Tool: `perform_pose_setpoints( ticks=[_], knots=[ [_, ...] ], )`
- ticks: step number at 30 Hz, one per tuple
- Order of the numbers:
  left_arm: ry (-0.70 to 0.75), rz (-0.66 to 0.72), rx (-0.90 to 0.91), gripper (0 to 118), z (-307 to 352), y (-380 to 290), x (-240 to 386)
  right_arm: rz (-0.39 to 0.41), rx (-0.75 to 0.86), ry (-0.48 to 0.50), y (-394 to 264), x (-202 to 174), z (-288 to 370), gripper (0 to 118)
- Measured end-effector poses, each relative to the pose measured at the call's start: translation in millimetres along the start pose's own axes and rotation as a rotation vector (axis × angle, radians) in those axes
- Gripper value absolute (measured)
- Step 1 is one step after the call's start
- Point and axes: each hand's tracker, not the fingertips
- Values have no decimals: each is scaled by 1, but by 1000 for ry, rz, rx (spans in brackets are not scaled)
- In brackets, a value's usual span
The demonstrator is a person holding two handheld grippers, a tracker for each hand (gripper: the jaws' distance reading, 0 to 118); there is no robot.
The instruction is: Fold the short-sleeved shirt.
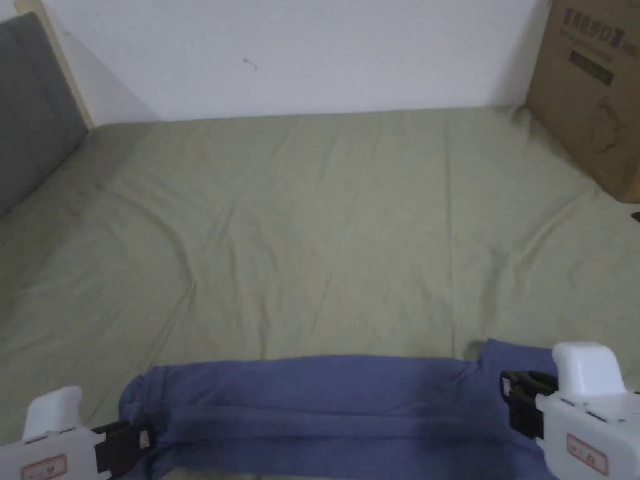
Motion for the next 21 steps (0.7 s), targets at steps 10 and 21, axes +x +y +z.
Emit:
perform_pose_setpoints(
  ticks=[10, 21],
  knots=[
    [-135, 200, 18, 117, 8, 1, -66, 23, -34, 97, 0, -51, -33, 0],
    [-415, 494, -80, 118, -57, 11, -121, 25, -110, 89, -6, -58, -47, 0]
  ],
)
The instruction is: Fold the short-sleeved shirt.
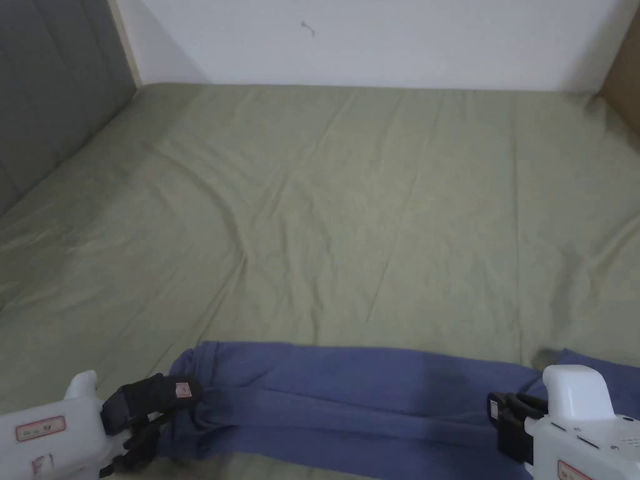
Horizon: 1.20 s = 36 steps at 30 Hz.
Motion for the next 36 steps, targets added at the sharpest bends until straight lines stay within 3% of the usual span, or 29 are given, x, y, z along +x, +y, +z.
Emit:
perform_pose_setpoints(
  ticks=[5, 6, 7, 8, 9, 10, 11, 12, 17, 24, 31, 36],
  knots=[
    [-100, 99, -65, 116, -16, 18, -5, -17, -36, -1, -4, 1, -7, 0],
    [-91, 82, -61, 105, -16, 19, -3, -18, -39, 0, -4, 0, -8, 0],
    [-64, 59, -55, 76, -17, 17, 1, -18, -41, 0, -5, 0, -8, 0],
    [-3, 18, -45, 23, -22, 15, 2, -17, -44, -1, -4, 0, -9, 0],
    [104, 47, -66, 9, -30, 12, -1, -17, -48, 1, -4, -1, -10, 0],
    [121, 60, -88, 9, -36, 9, -5, -16, -52, 3, -4, 0, -11, 0],
    [5, 72, -67, 9, -31, 9, -7, -15, -55, 6, -4, 0, -11, 0],
    [-2, 116, -34, 9, -26, 8, -5, -14, -53, 7, -3, 0, -10, 0],
    [105, 7, 1, 9, -11, 5, 33, -20, -34, -2, -1, 10, -1, 0],
    [178, -418, 56, 9, -5, -22, 176, -105, 20, -17, -1, 36, 20, 0],
    [200, -850, -113, 9, -96, -100, 278, -185, 58, -41, -10, 69, 38, 0],
    [187, -898, -333, 9, -189, -146, 286, -266, 76, -66, -19, 98, 51, 0]
  ],
)
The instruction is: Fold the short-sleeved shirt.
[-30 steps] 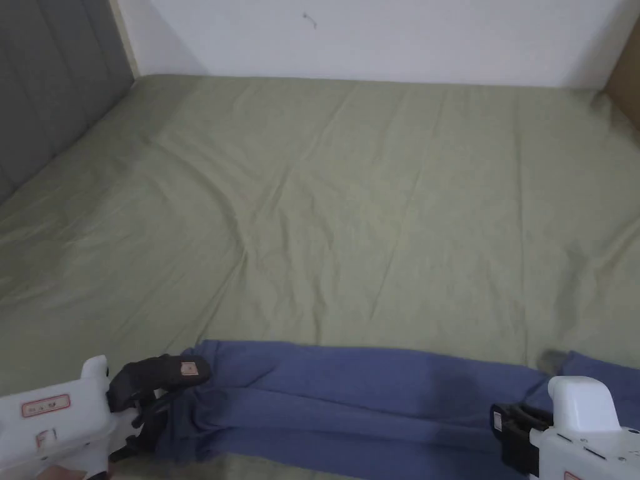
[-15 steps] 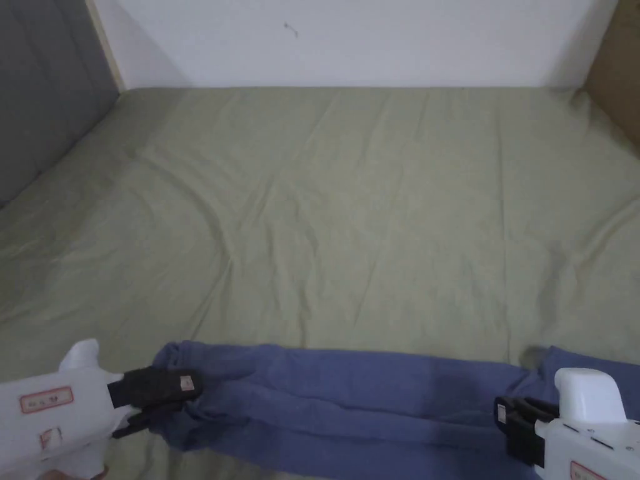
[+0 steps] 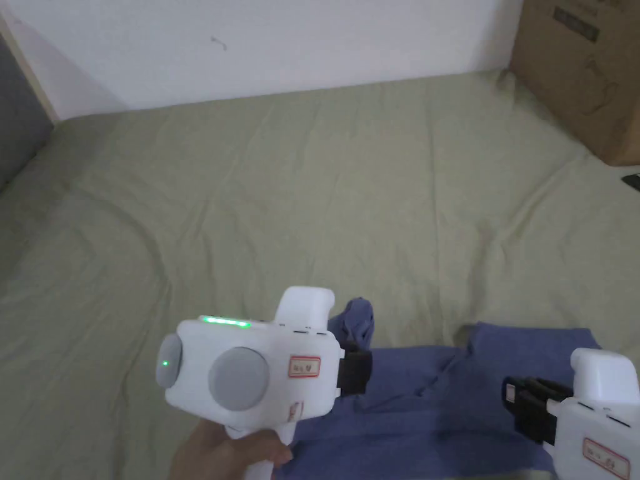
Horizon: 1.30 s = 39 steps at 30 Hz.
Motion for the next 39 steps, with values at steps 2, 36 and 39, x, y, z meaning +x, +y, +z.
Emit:
perform_pose_setpoints(
  ticks=[2, 36, 39],
  knots=[
    [-12, 31, -69, 9, -31, 1, 4, -47, 12, -9, -1, 13, 3, 0],
    [-84, 215, -177, 0, -91, -23, -4, 29, 9, -20, -2, 20, 1, 0],
    [-67, 168, -172, 0, -93, -24, 10, 11, 5, -19, -3, 24, 3, 0]
  ],
)
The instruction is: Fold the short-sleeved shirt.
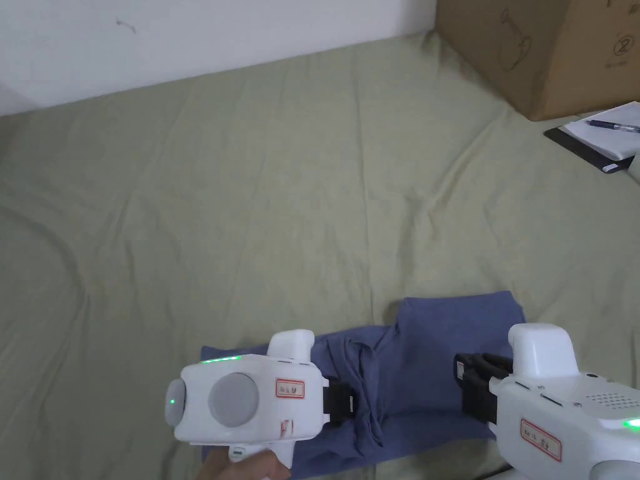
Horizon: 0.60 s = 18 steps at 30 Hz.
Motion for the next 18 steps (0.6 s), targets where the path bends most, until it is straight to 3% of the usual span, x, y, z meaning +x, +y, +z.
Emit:
perform_pose_setpoints(
  ticks=[7, 14, 16, 18],
  knots=[
    [-164, -55, 55, 0, 40, -4, 0, 1, -11, -5, 1, -2, -1, 0],
    [-252, 190, 170, 4, 102, -12, -90, 36, -7, 4, 3, -17, 0, 0],
    [-265, 259, 178, 43, 115, -19, -123, 46, -8, 7, 4, -23, -2, 0],
    [-262, 280, 181, 90, 122, -26, -146, 64, -8, 7, 4, -29, -5, 0]
  ],
)
